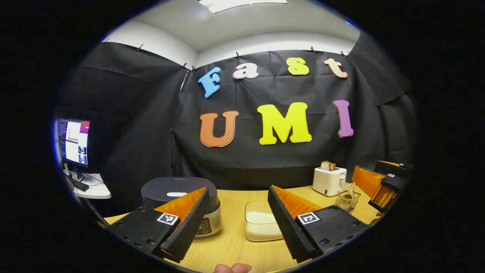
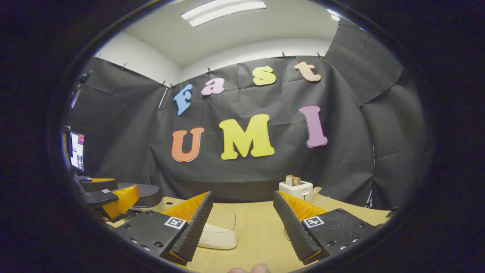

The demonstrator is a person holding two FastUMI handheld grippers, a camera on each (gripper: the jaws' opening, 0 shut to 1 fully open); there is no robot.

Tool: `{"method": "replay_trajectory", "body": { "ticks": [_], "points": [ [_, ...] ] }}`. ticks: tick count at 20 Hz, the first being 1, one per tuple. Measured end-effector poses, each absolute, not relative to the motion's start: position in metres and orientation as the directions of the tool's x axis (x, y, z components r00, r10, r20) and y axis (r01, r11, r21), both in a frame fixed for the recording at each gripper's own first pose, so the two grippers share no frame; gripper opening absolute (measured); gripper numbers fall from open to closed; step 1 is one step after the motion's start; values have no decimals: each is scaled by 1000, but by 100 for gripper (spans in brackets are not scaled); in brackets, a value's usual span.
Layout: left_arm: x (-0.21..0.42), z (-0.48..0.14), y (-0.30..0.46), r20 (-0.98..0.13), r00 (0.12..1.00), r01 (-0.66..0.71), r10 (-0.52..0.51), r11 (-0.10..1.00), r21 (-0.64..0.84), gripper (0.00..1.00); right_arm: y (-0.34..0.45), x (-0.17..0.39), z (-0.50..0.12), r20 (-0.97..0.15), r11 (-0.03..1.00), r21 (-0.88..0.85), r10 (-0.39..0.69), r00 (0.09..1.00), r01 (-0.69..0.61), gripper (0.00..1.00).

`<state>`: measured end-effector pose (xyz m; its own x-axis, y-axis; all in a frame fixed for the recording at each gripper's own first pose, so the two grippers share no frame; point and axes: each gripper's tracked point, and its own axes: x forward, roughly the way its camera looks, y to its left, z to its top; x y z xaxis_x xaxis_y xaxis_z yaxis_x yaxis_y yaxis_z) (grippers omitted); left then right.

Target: Close the left gripper, press the button to open the rice cooker; take a wooden spoon from the chopstick holder with the right hand, scoop a spoonful of rice and pour it into the rice cooker, then put the wooden spoon back into the chopstick holder.

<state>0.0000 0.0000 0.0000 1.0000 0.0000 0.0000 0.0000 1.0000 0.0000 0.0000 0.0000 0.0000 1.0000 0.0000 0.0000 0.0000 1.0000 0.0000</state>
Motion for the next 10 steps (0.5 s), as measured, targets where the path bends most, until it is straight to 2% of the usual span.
{"method": "replay_trajectory", "body": {
  "ticks": [3,4,8,9,10],
  "points": [
    [1,0,3,0,1000,-15,15,1000,2,98,9,-2,-2,-7,999,18,28,1000,-28,92],
    [0,1,4,2,1000,-18,18,1000,1,98,9,-1,-2,-7,999,22,32,999,-32,95],
    [0,3,4,5,1000,-12,12,1000,-7,98,8,0,3,1,1000,12,24,1000,-24,95],
    [0,4,3,7,1000,-9,9,1000,-12,98,8,0,5,4,1000,14,24,1000,-24,99],
    [0,3,2,5,1000,-4,4,1000,-14,98,8,0,4,4,1000,12,23,1000,-23,92]
  ]
}}
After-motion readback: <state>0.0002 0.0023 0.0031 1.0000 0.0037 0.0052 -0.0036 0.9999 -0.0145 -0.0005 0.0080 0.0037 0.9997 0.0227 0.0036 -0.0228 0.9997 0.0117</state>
